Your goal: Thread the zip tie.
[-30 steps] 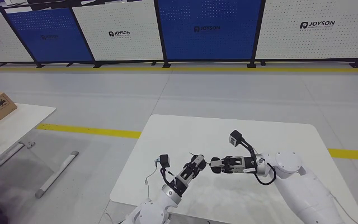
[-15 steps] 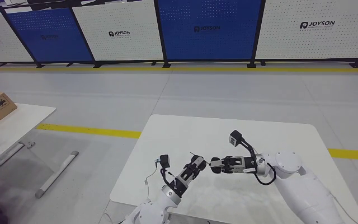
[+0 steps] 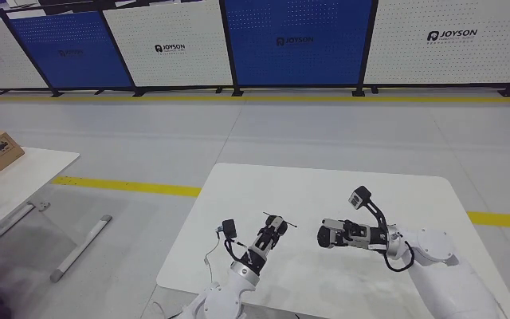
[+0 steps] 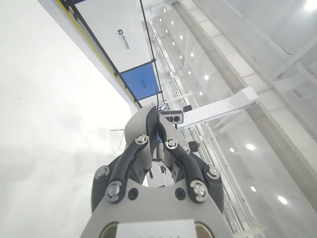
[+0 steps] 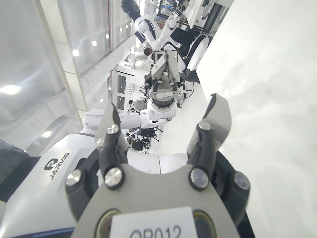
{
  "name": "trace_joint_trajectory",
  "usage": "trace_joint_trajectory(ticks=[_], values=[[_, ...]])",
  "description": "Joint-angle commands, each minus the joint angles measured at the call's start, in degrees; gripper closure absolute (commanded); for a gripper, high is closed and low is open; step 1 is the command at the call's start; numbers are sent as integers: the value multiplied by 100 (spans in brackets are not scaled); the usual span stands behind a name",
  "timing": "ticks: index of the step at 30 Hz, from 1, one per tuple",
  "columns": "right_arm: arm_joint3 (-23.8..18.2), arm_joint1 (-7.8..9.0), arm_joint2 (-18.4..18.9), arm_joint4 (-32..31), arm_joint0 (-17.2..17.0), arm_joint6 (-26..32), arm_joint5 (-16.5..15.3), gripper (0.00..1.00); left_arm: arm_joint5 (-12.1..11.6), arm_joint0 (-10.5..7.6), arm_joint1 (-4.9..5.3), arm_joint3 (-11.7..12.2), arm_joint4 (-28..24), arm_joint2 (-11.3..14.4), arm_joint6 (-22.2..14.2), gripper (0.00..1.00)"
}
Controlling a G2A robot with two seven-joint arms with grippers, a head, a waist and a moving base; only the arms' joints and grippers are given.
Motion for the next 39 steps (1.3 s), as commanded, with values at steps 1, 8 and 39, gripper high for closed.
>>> trace_joint_trajectory(ticks=[1,8,39], values=[[-80,51,204,119,-188,4,-84,0,206,-86,-40,70,160,122,311,100],[-80,51,204,119,-188,4,-84,0,248,-125,-61,110,214,188,424,100],[-80,51,204,119,-188,4,-84,0,372,-87,21,60,495,0,-486,100]])
